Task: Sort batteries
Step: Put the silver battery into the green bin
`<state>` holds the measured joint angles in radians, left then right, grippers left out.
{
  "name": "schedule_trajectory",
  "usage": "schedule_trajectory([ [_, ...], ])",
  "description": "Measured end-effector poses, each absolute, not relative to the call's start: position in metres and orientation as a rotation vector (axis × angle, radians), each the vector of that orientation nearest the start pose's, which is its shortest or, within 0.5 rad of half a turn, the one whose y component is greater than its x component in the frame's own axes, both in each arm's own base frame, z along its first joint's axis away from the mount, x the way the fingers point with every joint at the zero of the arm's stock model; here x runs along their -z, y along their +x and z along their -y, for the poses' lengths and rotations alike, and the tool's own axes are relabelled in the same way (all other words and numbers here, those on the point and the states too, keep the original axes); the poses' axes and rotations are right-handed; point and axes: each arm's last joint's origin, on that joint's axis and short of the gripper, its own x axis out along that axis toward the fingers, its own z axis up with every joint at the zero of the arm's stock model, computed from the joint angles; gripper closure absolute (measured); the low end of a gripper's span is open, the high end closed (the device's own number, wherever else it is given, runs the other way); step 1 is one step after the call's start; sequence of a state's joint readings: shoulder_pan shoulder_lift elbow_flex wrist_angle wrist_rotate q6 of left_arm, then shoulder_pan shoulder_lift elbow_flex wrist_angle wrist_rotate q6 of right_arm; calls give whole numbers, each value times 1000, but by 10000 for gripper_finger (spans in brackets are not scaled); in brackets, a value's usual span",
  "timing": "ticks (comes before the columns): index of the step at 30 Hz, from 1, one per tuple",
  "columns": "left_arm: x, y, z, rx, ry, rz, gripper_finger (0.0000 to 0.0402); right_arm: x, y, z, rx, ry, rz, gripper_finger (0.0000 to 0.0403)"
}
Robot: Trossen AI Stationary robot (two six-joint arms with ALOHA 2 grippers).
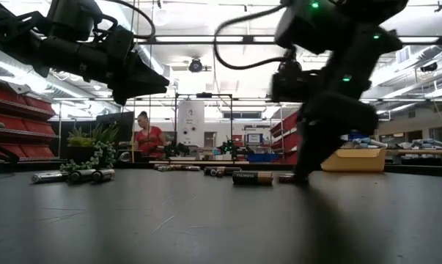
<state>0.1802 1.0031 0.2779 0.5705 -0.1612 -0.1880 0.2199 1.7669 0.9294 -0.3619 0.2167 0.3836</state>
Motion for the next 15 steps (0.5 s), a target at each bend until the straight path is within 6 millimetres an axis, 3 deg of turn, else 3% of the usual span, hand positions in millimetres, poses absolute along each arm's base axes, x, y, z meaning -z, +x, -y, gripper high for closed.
schedule_trajectory([
  [6, -194, 192, -40, -354, -188, -123, 245, -170, 270, -56, 302, 122, -1280, 380],
  [15, -194, 192, -40, -358, -187, -119, 245, -221, 194, -84, 403, 524, -1545, 380],
])
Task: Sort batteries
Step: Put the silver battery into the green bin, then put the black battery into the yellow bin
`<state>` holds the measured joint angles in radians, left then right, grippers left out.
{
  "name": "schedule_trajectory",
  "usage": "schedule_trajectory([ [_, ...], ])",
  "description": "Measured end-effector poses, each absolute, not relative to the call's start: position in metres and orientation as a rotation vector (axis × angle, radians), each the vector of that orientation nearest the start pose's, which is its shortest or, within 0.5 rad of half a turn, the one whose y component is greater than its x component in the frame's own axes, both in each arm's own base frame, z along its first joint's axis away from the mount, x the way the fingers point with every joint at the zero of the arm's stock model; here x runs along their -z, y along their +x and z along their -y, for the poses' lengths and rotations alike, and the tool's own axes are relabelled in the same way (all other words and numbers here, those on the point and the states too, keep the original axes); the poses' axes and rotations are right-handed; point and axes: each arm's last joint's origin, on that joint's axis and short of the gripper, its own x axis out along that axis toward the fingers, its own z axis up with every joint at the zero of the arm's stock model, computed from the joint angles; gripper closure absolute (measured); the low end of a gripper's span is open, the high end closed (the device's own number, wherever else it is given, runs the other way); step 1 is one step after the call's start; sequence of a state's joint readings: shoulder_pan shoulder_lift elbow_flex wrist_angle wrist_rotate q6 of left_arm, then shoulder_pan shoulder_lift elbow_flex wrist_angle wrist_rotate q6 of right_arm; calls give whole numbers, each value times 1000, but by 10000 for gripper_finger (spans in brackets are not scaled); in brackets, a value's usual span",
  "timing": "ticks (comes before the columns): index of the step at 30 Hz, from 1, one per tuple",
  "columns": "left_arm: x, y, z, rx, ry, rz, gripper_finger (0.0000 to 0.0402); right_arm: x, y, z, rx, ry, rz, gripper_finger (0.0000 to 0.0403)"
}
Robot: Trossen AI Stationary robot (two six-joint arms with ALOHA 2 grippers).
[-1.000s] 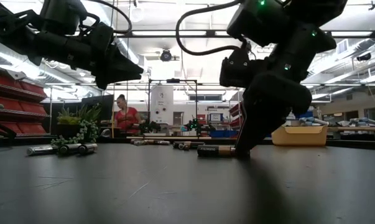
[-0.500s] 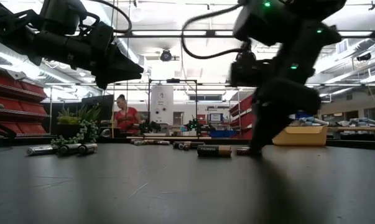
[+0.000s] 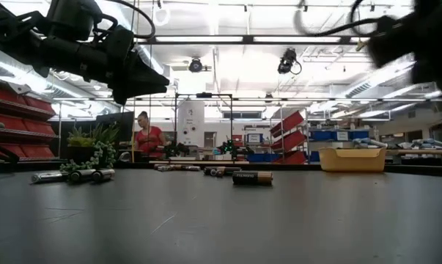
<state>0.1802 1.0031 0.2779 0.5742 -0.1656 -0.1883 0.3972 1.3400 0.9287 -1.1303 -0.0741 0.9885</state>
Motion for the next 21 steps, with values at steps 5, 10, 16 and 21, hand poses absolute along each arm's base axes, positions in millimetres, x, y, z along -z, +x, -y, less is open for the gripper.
schedule_trajectory([
  [5, -195, 192, -40, -359, -188, -112, 245, -230, 167, -102, 507, 706, -1691, 359],
  [10, -195, 192, -40, -359, -189, -112, 245, -228, 156, -108, 623, 651, -1730, 336],
  [16, -195, 192, -40, -359, -190, -112, 245, -225, 157, -109, 633, 641, -1764, 311],
  [21, -195, 192, -40, -360, -190, -111, 245, -225, 158, -106, 601, 652, -1806, 302],
])
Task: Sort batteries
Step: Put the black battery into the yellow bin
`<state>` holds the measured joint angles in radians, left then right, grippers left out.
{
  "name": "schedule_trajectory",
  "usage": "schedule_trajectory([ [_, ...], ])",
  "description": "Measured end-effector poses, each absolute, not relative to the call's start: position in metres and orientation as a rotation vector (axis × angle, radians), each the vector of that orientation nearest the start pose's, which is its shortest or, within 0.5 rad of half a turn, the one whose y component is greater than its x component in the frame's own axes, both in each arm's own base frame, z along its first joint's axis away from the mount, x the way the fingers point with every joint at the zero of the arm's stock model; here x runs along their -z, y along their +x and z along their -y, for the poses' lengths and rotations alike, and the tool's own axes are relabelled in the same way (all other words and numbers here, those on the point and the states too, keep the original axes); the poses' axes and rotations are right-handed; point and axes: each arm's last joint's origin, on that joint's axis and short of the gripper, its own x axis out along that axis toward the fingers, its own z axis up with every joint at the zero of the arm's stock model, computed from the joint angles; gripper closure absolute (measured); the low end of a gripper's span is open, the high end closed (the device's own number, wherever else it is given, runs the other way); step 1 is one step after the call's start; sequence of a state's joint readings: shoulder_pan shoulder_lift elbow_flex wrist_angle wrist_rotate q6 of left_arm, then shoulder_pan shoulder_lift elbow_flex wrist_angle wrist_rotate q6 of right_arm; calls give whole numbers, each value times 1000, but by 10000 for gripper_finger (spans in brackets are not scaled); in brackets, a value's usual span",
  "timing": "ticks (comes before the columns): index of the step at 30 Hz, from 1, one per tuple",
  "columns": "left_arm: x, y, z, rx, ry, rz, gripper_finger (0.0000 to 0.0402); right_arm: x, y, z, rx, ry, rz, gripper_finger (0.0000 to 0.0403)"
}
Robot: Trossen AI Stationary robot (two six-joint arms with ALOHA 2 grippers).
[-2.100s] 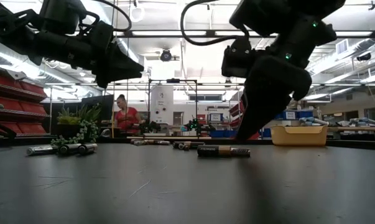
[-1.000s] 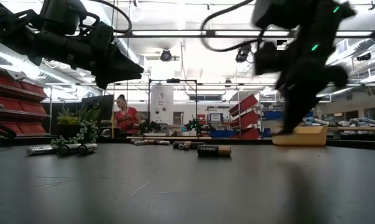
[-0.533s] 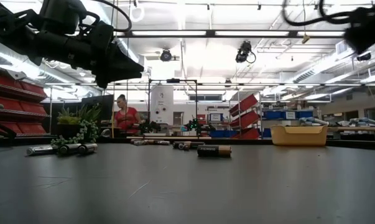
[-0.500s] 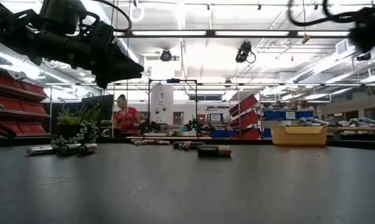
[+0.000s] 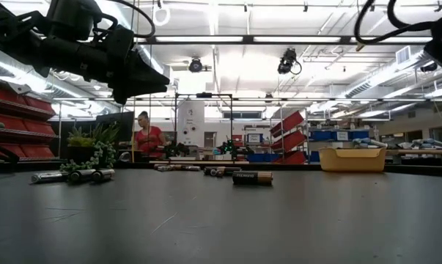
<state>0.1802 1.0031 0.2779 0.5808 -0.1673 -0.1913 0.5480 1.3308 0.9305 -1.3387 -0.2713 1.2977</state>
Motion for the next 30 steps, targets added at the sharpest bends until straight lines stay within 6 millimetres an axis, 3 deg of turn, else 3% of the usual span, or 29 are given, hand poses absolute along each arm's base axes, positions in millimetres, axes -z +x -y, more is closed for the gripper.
schedule_trajectory([
  [5, -195, 193, -40, -360, -190, -105, 245, -223, 183, -100, 475, 589, -1544, 305],
  [10, -195, 193, -40, -360, -190, -105, 245, -222, 234, -98, 295, 372, -1036, 307],
  [13, -195, 193, -40, -362, -190, -104, 245, -210, 264, -99, 190, 249, -896, 305],
  [20, -195, 192, -40, -362, -190, -109, 245, -164, 313, -84, 168, 90, -821, 291],
  [30, -194, 192, -40, -363, -188, -119, 245, -128, 338, -67, 90, 115, -823, 257],
])
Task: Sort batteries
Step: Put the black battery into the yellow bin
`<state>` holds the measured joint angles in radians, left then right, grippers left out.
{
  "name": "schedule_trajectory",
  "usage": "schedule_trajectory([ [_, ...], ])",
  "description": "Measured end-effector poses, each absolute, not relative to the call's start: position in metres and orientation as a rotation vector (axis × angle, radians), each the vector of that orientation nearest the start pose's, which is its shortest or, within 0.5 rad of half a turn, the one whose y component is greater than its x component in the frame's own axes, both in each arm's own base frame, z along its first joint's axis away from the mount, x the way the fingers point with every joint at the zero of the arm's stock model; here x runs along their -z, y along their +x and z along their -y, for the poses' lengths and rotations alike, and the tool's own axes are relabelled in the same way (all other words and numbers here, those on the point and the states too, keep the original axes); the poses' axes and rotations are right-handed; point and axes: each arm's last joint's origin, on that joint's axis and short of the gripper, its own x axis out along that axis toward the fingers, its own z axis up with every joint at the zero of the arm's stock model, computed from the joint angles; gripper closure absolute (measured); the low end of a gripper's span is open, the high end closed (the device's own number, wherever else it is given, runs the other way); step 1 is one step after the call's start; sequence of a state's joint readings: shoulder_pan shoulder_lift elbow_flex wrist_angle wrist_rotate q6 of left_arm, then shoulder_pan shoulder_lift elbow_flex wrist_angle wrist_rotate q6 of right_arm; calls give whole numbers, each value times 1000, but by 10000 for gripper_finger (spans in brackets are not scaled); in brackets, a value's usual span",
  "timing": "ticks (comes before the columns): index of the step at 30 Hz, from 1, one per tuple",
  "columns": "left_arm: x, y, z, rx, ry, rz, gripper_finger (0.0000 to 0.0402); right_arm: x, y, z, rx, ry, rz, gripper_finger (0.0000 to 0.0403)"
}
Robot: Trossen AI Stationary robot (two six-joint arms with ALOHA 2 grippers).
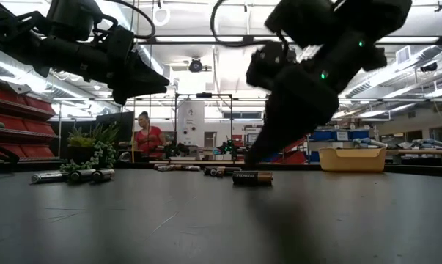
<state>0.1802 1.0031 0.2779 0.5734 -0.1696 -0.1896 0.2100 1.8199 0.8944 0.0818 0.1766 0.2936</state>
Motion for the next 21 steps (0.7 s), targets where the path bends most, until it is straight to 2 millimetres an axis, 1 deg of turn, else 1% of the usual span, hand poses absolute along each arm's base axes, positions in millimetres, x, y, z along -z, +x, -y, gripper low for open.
schedule_trajectory([
  [4, -193, 192, -40, -363, -188, -126, 245, -113, 339, -65, 80, 121, -873, 253],
  [7, -193, 192, -40, -363, -187, -126, 245, -108, 340, -64, 101, 127, -881, 262],
  [9, -193, 192, -40, -363, -187, -127, 245, -106, 340, -64, 119, 115, -887, 281],
  [11, -193, 192, -40, -363, -187, -126, 245, -105, 339, -63, 144, 102, -899, 316],
  [13, -193, 192, -40, -363, -187, -129, 245, -107, 338, -62, 162, 89, -905, 356],
  [18, -193, 192, -40, -363, -187, -129, 245, -116, 329, -51, 249, 54, -955, 357],
  [21, -193, 192, -40, -363, -186, -129, 245, -127, 315, -38, 351, -2, -1029, 357],
])
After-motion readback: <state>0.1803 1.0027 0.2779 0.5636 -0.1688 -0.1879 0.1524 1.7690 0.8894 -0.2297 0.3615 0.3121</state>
